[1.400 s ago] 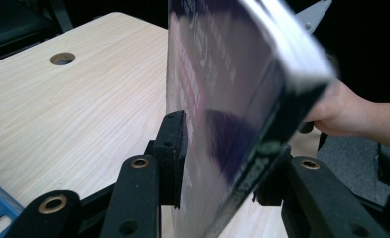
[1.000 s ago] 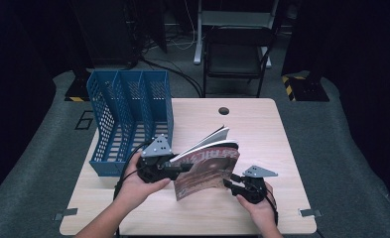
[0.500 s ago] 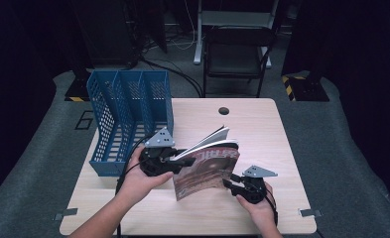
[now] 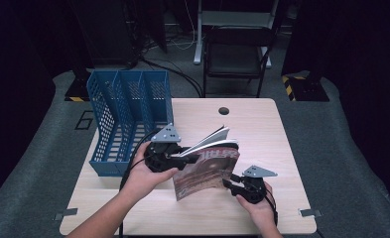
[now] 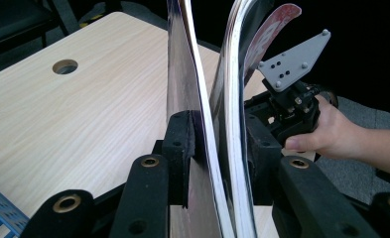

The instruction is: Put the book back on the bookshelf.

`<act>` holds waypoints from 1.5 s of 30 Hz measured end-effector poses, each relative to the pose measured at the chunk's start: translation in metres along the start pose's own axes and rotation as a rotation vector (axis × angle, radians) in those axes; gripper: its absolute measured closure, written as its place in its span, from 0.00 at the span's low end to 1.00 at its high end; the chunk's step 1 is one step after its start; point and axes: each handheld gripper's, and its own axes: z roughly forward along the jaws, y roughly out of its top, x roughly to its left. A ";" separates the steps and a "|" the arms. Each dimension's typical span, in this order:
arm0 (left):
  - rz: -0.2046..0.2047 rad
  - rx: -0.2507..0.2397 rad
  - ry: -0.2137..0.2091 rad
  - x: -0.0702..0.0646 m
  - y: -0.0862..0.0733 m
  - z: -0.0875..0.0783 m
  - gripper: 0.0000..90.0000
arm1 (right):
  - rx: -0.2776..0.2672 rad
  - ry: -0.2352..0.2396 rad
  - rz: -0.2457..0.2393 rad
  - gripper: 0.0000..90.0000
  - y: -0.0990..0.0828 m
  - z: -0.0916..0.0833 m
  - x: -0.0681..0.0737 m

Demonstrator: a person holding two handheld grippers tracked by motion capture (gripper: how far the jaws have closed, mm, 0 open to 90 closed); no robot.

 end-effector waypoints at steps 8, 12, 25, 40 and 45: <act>0.005 0.021 0.002 0.000 0.006 0.007 0.78 | -0.001 -0.001 0.004 0.67 0.000 -0.001 0.000; -0.004 0.028 -0.002 0.000 0.008 0.009 0.79 | -0.003 0.001 -0.006 0.67 0.000 0.000 0.000; 0.004 0.055 0.003 -0.002 0.014 0.014 0.84 | -0.002 -0.001 -0.001 0.67 0.000 0.000 0.000; 0.028 0.116 0.019 -0.002 0.019 0.015 0.86 | -0.007 -0.001 -0.007 0.67 0.000 0.000 -0.001; 0.032 0.154 0.015 -0.001 0.018 0.016 0.86 | -0.008 -0.001 -0.009 0.67 0.000 0.000 -0.001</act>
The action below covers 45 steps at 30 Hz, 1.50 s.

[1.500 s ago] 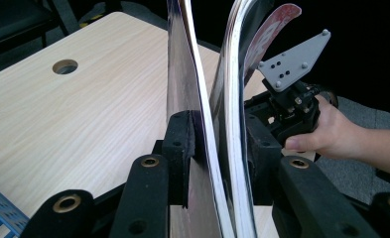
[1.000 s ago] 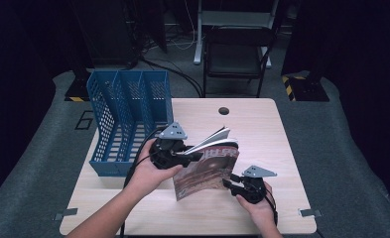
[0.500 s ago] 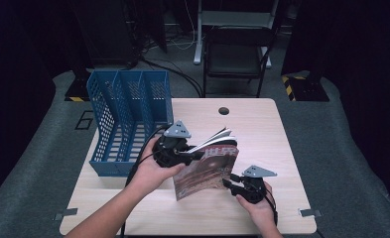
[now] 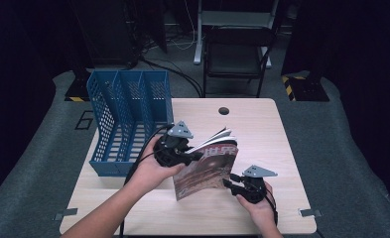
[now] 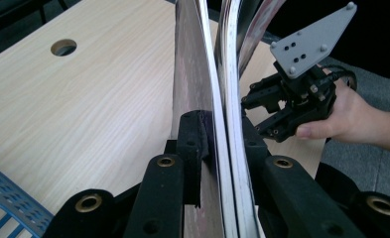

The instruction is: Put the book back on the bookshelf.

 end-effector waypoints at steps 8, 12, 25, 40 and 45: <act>0.020 0.015 0.019 -0.001 0.002 0.001 0.92 | 0.003 0.000 0.002 0.67 0.000 0.000 0.000; 0.019 0.020 0.019 -0.001 0.002 0.001 0.93 | 0.003 0.000 0.000 0.67 0.000 0.000 0.000; 0.017 0.032 0.025 -0.002 0.004 0.001 0.93 | 0.003 -0.002 0.003 0.67 0.000 0.000 0.000; 0.022 0.071 0.029 -0.001 0.009 0.001 0.93 | 0.010 0.001 0.010 0.67 -0.001 0.000 0.000; 0.021 0.079 0.025 0.000 0.010 0.001 0.93 | 0.015 0.000 0.013 0.67 -0.001 0.001 0.000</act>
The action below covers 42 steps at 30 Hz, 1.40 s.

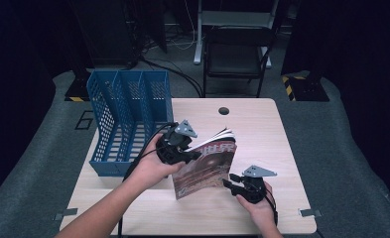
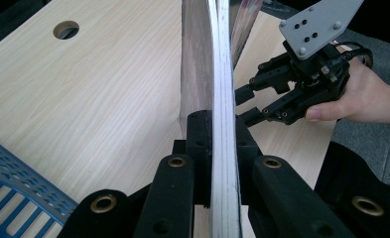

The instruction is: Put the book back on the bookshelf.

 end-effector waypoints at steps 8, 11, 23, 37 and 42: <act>0.008 0.001 0.021 0.002 0.001 0.000 0.93 | -0.001 0.000 -0.001 0.66 0.000 0.000 -0.001; -0.008 -0.001 0.023 0.007 0.001 -0.001 0.93 | -0.005 -0.005 -0.003 0.66 0.000 0.000 -0.001; -0.023 -0.002 0.041 0.016 0.001 -0.010 0.93 | 0.001 -0.006 -0.004 0.66 0.000 0.000 -0.002; -0.048 -0.027 0.073 0.025 0.009 -0.035 0.93 | 0.003 0.001 0.012 0.65 -0.001 -0.001 -0.001; -0.059 -0.033 0.074 0.027 0.012 -0.042 0.93 | 0.003 0.000 0.014 0.65 -0.001 -0.001 -0.001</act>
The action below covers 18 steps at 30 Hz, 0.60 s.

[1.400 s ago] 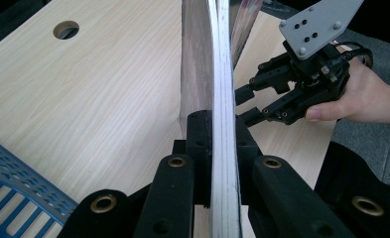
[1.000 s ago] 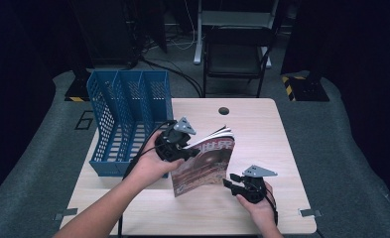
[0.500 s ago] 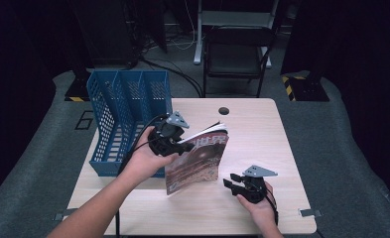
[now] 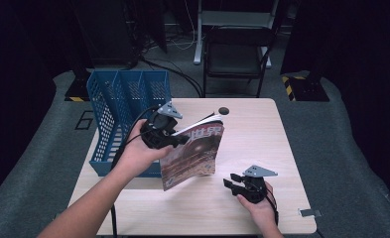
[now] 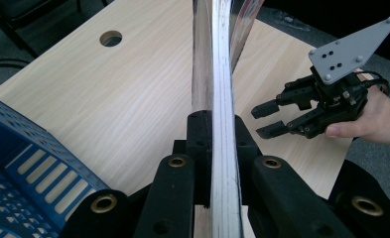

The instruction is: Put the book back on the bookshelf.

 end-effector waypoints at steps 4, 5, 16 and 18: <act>-0.004 -0.008 0.009 0.003 0.003 -0.006 0.93 | -0.001 -0.012 -0.012 0.65 0.000 0.001 0.000; -0.005 -0.011 0.016 0.004 0.004 -0.009 0.93 | 0.002 -0.012 -0.004 0.65 0.000 0.001 0.000; -0.022 -0.033 0.040 0.011 0.017 -0.029 0.93 | -0.002 -0.013 -0.012 0.65 0.000 0.001 -0.001; -0.026 -0.040 0.045 0.012 0.018 -0.033 0.93 | -0.002 -0.012 -0.012 0.65 0.000 0.001 -0.001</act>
